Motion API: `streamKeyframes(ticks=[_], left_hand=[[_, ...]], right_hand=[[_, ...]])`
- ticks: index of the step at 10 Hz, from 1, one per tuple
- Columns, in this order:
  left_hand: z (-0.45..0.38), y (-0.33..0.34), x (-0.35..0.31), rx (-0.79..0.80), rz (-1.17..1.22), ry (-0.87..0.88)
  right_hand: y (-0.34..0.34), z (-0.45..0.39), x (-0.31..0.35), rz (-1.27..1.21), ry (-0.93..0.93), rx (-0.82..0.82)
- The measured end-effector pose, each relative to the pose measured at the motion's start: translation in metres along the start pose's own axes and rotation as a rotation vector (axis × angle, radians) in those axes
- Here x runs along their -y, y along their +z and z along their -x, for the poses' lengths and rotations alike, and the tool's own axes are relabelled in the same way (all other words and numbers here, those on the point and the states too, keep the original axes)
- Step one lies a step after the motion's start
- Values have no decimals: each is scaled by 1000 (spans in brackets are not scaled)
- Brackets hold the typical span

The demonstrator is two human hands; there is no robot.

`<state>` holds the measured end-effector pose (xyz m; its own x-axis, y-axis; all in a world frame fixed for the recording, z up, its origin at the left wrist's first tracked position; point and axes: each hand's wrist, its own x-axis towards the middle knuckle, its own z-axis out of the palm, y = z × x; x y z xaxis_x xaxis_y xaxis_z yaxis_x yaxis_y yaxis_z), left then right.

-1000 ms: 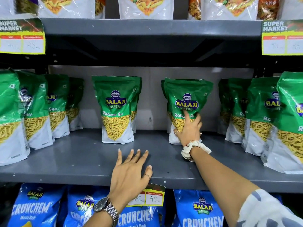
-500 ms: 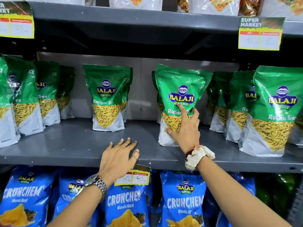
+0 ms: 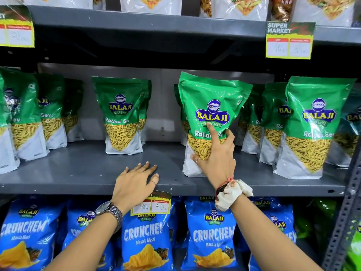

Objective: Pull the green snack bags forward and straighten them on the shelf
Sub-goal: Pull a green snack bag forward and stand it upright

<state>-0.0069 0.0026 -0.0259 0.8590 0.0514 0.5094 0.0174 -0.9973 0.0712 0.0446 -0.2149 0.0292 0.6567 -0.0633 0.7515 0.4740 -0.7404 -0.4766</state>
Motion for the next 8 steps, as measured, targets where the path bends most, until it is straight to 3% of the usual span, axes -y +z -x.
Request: streamKeyframes(ticks=[8], left_hand=[[1, -4, -2, 5, 13, -4]], right_hand=[[-3, 8, 3, 107, -22, 1]])
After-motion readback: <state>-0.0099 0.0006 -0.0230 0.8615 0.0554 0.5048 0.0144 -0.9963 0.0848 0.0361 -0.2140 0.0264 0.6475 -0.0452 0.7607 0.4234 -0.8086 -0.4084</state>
